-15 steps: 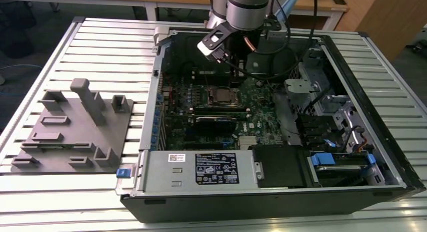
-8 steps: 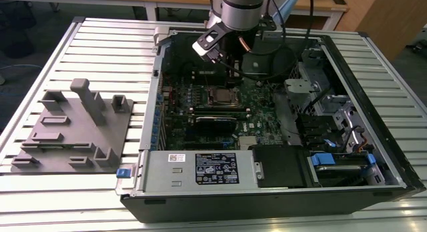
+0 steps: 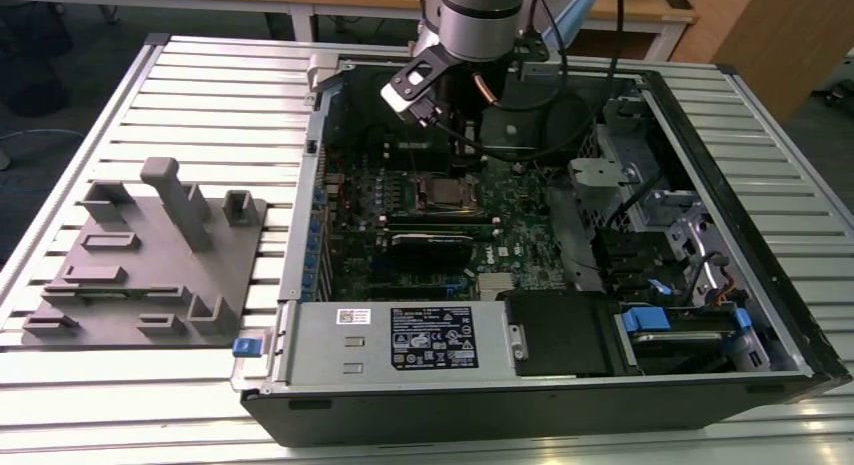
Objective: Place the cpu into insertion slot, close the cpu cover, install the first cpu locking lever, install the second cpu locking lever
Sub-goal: 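Close the cpu cover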
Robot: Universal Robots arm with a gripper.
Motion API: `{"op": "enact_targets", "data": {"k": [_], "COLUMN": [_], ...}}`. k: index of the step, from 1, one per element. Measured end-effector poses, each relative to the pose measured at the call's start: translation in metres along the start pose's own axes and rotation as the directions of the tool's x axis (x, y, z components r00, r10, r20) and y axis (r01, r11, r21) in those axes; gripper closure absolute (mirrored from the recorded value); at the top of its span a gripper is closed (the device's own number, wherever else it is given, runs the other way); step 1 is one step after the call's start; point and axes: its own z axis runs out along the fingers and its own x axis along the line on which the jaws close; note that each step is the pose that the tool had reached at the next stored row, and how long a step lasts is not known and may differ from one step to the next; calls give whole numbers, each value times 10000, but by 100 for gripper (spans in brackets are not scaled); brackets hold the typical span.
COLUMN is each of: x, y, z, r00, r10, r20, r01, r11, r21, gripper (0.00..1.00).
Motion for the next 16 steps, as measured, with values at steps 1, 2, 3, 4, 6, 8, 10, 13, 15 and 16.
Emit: {"op": "enact_targets", "data": {"k": [1,2,3,4,6,8,10,13,15,16], "x": [0,0,0,0,0,0,0,0,0,0], "y": [0,0,0,0,0,0,0,0,0,0], "z": [0,0,0,0,0,0,0,0,0,0], "r00": [10000,10000,10000,9999,9997,9995,9994,9993,9992,9991], "r10": [-8,-37,-89,-151,-254,-314,-342,-381,-404,-412], "r20": [0,-1,-2,-4,-7,-8,-9,-11,-11,-11], "r01": [8,37,89,151,254,314,342,381,404,412], "r11": [10000,10000,10000,9999,9997,9995,9994,9993,9992,9991], "r21": [0,-1,-3,-5,-9,-11,-12,-13,-14,-14], "gripper": [90,90,90,90,90,90,90,90,90,90]}}
